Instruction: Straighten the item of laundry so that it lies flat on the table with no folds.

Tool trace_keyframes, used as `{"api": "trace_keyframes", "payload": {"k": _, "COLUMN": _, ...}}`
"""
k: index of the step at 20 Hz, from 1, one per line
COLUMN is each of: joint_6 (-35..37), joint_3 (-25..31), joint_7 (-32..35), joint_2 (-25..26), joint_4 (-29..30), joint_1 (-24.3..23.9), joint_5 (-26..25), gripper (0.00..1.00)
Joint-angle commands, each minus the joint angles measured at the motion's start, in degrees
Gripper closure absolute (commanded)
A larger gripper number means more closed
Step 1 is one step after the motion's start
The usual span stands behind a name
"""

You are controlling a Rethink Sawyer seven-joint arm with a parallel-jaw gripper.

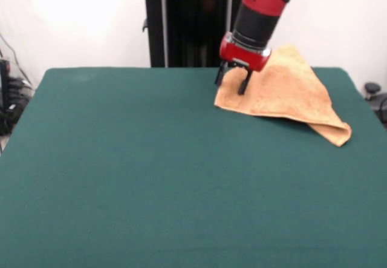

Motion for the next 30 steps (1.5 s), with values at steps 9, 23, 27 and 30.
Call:
{"api": "trace_keyframes", "payload": {"k": 9, "joint_6": -11.9, "joint_3": 8.3, "joint_7": 9.6, "joint_2": 10.1, "joint_4": -6.8, "joint_1": 0.8, "joint_5": 1.0, "gripper": 0.00}}
{"api": "trace_keyframes", "payload": {"k": 23, "joint_6": -12.0, "joint_3": 6.9, "joint_7": 9.4, "joint_2": 10.4, "joint_4": -7.3, "joint_1": 2.1, "joint_5": 1.9, "gripper": 1.00}}
{"api": "trace_keyframes", "payload": {"k": 27, "joint_6": -11.9, "joint_3": 7.5, "joint_7": 9.1, "joint_2": 10.4, "joint_4": -7.4, "joint_1": 1.2, "joint_5": 1.2, "gripper": 1.00}}
{"api": "trace_keyframes", "payload": {"k": 30, "joint_6": -11.0, "joint_3": 7.8, "joint_7": 7.8, "joint_2": 10.2, "joint_4": -8.1, "joint_1": -0.1, "joint_5": 0.0, "gripper": 1.00}}
